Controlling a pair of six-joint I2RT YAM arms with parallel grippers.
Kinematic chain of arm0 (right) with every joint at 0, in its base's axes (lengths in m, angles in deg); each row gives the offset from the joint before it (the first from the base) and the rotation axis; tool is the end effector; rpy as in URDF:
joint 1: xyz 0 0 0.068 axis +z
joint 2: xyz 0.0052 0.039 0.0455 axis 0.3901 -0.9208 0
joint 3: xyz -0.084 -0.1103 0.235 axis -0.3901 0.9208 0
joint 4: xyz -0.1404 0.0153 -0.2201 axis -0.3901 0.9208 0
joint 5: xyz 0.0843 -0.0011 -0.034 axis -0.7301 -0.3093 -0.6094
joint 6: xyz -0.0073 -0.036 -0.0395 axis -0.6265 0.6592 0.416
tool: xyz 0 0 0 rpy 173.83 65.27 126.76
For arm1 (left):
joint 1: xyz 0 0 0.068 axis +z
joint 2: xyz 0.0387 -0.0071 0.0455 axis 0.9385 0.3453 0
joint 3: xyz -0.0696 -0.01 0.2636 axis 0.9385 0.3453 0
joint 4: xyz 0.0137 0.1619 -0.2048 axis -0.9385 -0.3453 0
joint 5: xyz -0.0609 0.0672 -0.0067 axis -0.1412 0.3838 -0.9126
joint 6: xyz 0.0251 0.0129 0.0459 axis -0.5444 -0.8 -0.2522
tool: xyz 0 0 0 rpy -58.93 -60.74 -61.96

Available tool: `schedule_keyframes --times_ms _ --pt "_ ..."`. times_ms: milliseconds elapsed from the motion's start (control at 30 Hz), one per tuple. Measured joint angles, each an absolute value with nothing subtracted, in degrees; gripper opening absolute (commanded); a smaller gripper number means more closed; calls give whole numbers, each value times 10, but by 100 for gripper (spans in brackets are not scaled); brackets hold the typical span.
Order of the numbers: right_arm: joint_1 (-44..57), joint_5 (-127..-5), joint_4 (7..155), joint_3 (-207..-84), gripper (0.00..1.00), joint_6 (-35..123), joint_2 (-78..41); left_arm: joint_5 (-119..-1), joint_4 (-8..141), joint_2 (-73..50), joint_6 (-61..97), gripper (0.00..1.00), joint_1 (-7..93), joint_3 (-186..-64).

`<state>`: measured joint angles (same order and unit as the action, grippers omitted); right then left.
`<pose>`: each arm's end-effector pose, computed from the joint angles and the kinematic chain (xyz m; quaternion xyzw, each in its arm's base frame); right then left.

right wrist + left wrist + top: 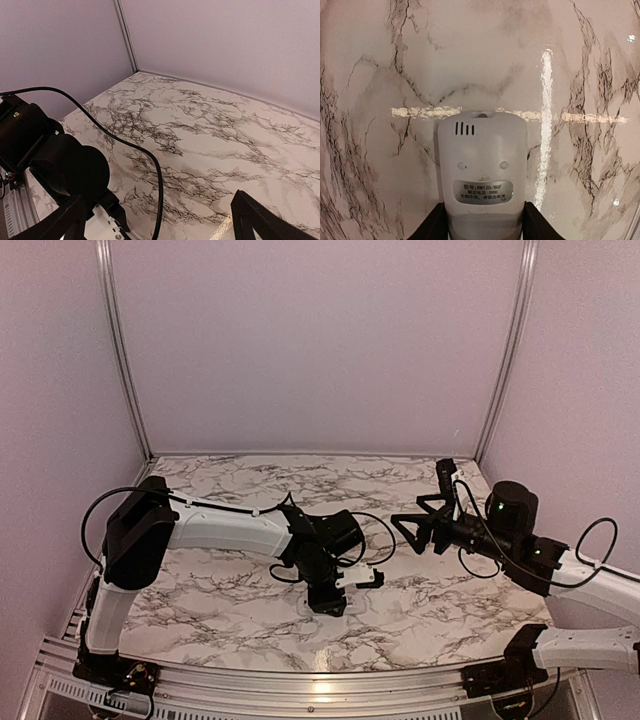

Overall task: Load the batteries into the remote control
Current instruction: Pick up the remote control from the center of the board, then pass from the left arm to the right

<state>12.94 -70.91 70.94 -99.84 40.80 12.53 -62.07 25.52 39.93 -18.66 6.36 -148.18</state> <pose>0.1645 0.1287 0.2657 -0.2400 0.7319 0.3240 0.5493 0.1979 -0.4100 0.1467 0.6945 0.6937 -0.1384 0.1315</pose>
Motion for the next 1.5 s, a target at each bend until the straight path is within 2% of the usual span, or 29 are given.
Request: schedule_keyframes --times_ms 233,467,667,767,1000,1100,1333,1500 --pt "128 -713 705 -999 99 404 114 -669 280 362 -164 27 84 -1456" --pt "127 -785 678 -1024 99 404 70 -765 407 170 -118 27 144 -1341" --pt "127 -902 578 -1049 98 394 45 -839 566 50 -61 27 179 -1264" --pt "134 -954 529 -1067 96 383 16 -865 622 33 -38 27 180 -1239" --pt "193 -1016 482 -1106 85 386 -33 -913 711 31 -1 27 182 -1186" --pt "207 -1028 470 -1119 78 387 -47 -929 744 27 13 27 182 -1166" --pt "214 -1042 440 -1127 74 380 -71 -956 812 10 46 27 182 -1141" --pt "220 -1046 428 -1127 67 370 -89 -964 858 5 71 27 182 -1133"
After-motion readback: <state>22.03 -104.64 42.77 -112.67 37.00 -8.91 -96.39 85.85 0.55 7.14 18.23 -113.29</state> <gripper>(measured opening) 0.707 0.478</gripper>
